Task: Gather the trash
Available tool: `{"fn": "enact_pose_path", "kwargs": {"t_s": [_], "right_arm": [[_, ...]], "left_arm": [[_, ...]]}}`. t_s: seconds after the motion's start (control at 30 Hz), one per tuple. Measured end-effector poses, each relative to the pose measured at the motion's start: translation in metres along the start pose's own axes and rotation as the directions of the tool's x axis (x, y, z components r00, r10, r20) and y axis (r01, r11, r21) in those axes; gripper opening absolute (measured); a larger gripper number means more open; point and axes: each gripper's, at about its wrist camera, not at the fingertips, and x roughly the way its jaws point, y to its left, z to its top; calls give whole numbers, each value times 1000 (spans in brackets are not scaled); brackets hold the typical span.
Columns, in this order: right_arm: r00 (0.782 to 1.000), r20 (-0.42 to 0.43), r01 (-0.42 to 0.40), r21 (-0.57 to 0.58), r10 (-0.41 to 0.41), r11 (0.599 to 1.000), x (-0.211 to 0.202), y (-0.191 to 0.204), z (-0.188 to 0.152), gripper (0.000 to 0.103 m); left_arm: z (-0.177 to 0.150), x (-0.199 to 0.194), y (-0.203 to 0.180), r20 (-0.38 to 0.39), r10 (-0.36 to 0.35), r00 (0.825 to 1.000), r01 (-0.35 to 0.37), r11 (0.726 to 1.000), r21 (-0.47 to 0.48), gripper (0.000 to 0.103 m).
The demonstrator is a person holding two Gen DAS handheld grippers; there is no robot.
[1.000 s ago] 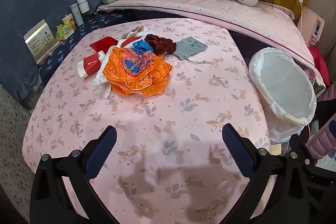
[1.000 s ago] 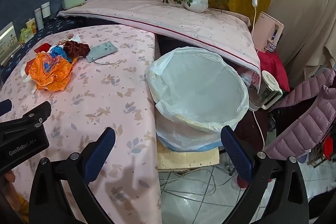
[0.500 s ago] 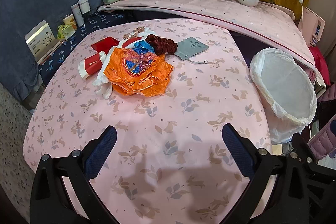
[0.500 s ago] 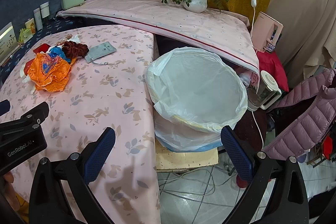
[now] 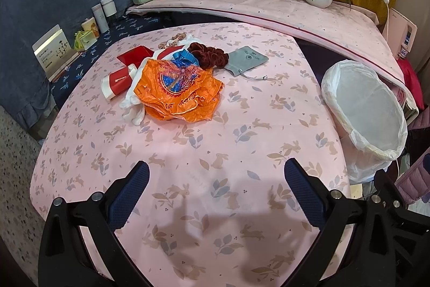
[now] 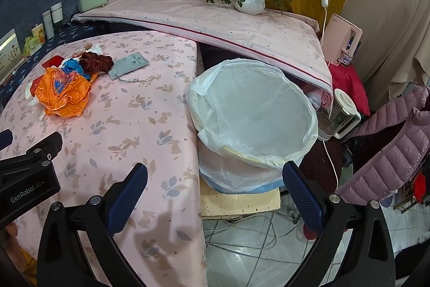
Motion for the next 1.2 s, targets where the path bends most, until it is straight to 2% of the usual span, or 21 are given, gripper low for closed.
{"fn": "enact_pose_path", "kwargs": {"t_s": [1.2], "right_arm": [[1000,0,-12,-10,12,1000,-1,10,-1,96]], "left_arm": [[-8,-2,12,1,5,1000,-5,1000,-4,96]]}}
